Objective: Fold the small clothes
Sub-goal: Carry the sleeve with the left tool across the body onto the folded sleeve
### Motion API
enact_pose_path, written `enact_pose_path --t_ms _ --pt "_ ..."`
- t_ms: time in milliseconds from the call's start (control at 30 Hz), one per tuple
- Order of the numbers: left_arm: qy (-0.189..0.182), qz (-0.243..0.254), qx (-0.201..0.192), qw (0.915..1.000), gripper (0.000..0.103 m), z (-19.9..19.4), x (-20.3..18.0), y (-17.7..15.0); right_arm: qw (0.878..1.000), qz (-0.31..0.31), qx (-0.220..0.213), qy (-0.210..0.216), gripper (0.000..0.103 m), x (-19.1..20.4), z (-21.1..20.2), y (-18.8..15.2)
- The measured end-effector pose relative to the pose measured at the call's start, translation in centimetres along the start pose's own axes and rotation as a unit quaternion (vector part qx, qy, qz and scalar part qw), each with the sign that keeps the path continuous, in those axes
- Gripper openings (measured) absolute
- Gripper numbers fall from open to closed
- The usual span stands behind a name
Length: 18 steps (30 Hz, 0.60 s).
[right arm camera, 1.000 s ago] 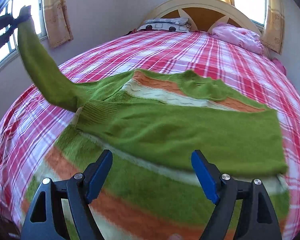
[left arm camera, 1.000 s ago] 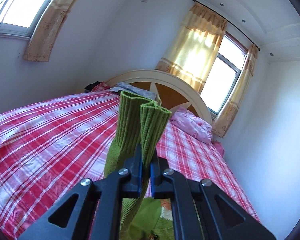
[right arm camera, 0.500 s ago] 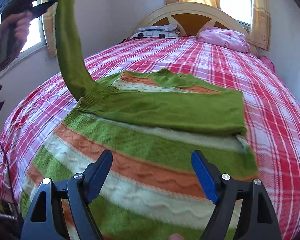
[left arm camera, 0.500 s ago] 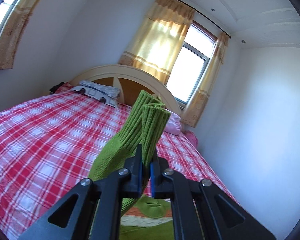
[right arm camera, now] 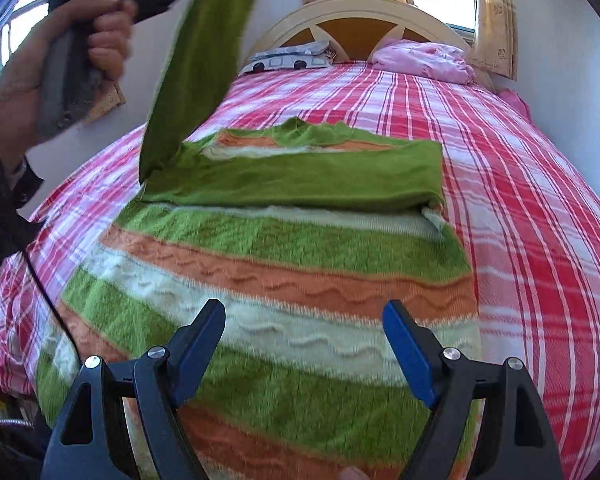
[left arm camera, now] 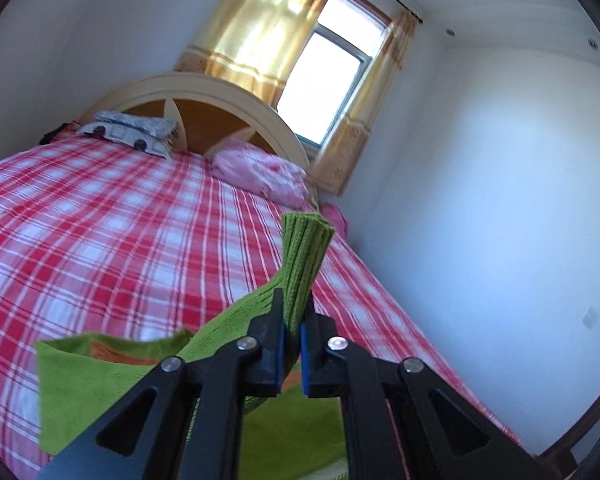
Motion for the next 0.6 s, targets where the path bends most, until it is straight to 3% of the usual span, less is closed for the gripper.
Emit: enact_pose_path --t_ms 267,600 --pt "0.023 0.024 0.087 0.9957 0.006 6.0 -0.9 -8.8 1.0 0.006 0.02 0.011 0.082 0.4 0.3 -2.9" --pt "0.04 0.08 0.135 0.9868 0.006 9.1 -2.2 -13.5 0.999 0.017 0.02 0.018 0.082 0.4 0.6 -3.3"
Point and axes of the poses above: each gripper's, at about its wrist camera, not at the fingertips, and z roughly the way its jaws point, x to its left, y to its top, the point moved 7 cm from there along z, roughly the way its jaws point, and after that the axes turned 10 degrees about -z, right-handed, at the moved point
